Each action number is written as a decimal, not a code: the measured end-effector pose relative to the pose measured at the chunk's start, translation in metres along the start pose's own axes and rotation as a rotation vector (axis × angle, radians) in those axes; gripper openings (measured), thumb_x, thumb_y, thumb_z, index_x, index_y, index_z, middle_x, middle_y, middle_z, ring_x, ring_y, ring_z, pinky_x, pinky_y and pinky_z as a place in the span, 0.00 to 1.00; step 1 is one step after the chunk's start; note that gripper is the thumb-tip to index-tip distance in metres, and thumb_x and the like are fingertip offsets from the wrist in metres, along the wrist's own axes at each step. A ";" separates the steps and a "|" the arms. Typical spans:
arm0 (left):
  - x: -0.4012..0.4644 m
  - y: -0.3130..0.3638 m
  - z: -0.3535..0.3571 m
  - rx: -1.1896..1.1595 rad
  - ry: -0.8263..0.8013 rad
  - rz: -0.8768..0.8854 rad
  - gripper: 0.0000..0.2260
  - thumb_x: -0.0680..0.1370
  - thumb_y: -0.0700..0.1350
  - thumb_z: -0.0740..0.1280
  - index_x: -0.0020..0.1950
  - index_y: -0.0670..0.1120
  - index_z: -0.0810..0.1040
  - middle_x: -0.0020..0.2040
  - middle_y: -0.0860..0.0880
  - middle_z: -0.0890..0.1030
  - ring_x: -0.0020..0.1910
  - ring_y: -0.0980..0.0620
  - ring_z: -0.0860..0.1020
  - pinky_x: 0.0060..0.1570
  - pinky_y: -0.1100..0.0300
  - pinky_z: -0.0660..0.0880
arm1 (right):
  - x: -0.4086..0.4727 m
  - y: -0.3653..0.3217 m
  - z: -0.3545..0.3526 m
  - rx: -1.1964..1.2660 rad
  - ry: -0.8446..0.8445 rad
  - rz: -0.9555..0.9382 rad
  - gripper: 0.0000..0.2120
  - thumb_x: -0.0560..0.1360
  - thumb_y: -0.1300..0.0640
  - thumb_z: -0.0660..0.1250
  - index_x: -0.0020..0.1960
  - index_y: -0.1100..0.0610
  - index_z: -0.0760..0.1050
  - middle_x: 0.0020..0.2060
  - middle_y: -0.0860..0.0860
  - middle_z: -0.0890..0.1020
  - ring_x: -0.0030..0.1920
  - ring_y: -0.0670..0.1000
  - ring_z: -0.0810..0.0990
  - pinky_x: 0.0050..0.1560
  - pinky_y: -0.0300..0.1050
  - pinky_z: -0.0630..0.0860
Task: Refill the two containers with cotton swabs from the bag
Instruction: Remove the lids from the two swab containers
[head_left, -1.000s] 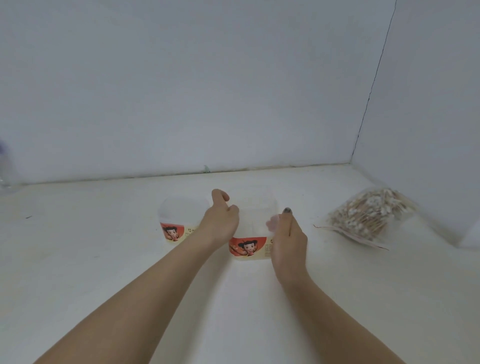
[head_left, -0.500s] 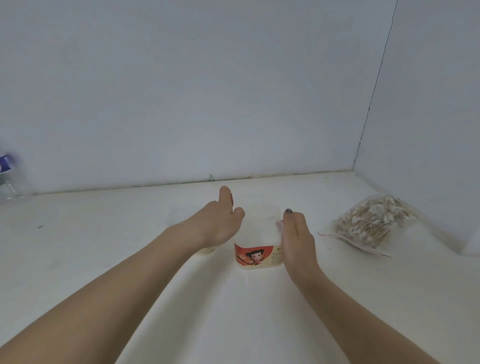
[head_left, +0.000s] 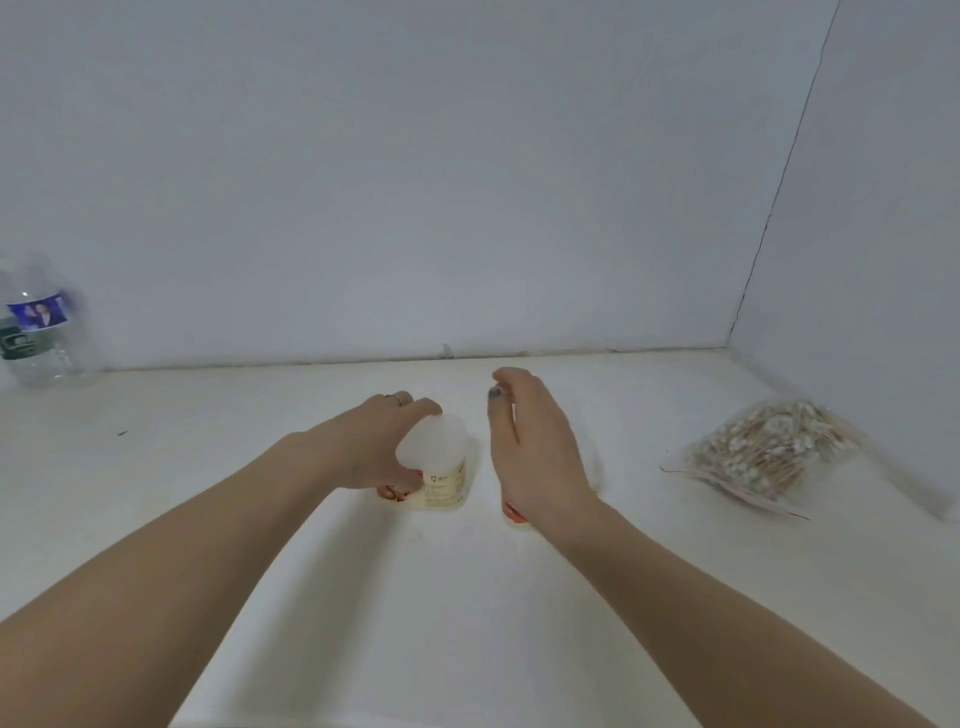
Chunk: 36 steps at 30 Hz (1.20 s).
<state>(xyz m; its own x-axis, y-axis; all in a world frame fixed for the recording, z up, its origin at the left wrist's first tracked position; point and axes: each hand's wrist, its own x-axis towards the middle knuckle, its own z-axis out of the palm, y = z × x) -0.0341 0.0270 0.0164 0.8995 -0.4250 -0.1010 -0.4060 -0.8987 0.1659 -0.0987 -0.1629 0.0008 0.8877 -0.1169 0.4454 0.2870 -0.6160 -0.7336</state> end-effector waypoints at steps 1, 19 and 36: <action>-0.003 -0.002 -0.004 -0.011 -0.019 -0.005 0.36 0.69 0.54 0.75 0.73 0.60 0.62 0.62 0.57 0.69 0.62 0.52 0.71 0.57 0.53 0.76 | -0.003 -0.007 0.006 0.039 -0.014 0.016 0.16 0.85 0.53 0.53 0.70 0.55 0.70 0.65 0.48 0.76 0.66 0.47 0.72 0.59 0.35 0.63; -0.041 -0.021 0.000 -0.106 -0.014 0.113 0.31 0.66 0.61 0.78 0.65 0.60 0.68 0.55 0.61 0.72 0.56 0.56 0.72 0.54 0.57 0.74 | -0.035 -0.032 0.090 0.914 0.044 0.837 0.17 0.83 0.43 0.54 0.47 0.50 0.76 0.46 0.48 0.82 0.46 0.44 0.79 0.43 0.41 0.72; -0.034 -0.037 -0.007 -0.769 0.252 -0.136 0.18 0.76 0.63 0.69 0.58 0.52 0.79 0.56 0.51 0.81 0.52 0.52 0.82 0.50 0.53 0.83 | -0.040 -0.026 0.111 0.701 0.206 0.692 0.29 0.84 0.42 0.48 0.38 0.53 0.81 0.40 0.48 0.87 0.48 0.47 0.83 0.54 0.44 0.71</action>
<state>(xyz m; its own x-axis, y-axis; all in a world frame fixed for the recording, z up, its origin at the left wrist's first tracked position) -0.0490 0.0752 0.0204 0.9794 -0.1982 0.0396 -0.1491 -0.5767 0.8032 -0.1013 -0.0559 -0.0550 0.8788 -0.4490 -0.1615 -0.0618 0.2285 -0.9716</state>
